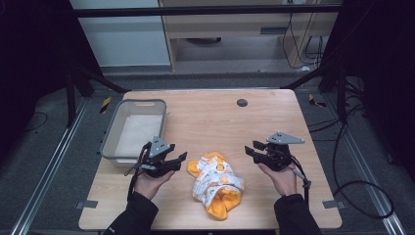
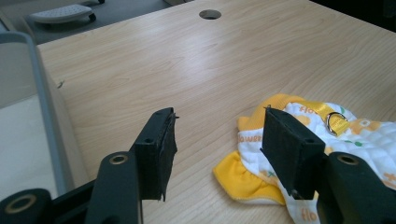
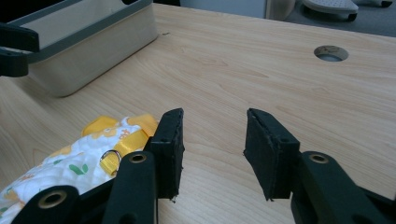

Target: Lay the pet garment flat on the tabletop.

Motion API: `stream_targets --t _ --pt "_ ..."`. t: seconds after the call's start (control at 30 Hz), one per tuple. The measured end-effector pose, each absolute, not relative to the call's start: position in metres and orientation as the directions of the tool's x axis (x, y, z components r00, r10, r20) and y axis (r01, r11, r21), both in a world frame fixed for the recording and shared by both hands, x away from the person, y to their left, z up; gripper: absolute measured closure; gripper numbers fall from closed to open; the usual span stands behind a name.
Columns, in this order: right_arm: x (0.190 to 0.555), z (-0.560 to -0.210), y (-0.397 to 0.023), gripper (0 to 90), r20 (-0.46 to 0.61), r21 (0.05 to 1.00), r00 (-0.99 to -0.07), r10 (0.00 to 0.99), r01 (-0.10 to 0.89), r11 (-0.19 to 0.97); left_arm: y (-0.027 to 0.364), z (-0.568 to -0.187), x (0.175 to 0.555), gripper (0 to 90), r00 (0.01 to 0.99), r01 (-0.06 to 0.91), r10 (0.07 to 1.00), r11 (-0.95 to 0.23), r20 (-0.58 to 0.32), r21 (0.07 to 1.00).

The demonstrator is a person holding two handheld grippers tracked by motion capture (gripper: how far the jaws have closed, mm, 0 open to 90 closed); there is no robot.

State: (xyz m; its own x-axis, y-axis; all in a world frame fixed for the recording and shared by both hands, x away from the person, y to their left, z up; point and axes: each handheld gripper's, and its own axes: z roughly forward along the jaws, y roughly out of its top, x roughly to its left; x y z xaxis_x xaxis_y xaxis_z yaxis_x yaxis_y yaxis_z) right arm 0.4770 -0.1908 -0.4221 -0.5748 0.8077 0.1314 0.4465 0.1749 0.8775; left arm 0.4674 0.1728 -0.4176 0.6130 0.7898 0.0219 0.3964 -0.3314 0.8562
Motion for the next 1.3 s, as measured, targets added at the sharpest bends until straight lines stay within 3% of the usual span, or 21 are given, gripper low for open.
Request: stream_targets --t 1.3 --pt "0.483 -0.465 -0.147 59.0 0.147 0.793 -0.674 0.724 0.518 0.321 0.128 -0.484 0.510 47.2 0.662 0.511 0.749 -0.435 -0.017 0.741"
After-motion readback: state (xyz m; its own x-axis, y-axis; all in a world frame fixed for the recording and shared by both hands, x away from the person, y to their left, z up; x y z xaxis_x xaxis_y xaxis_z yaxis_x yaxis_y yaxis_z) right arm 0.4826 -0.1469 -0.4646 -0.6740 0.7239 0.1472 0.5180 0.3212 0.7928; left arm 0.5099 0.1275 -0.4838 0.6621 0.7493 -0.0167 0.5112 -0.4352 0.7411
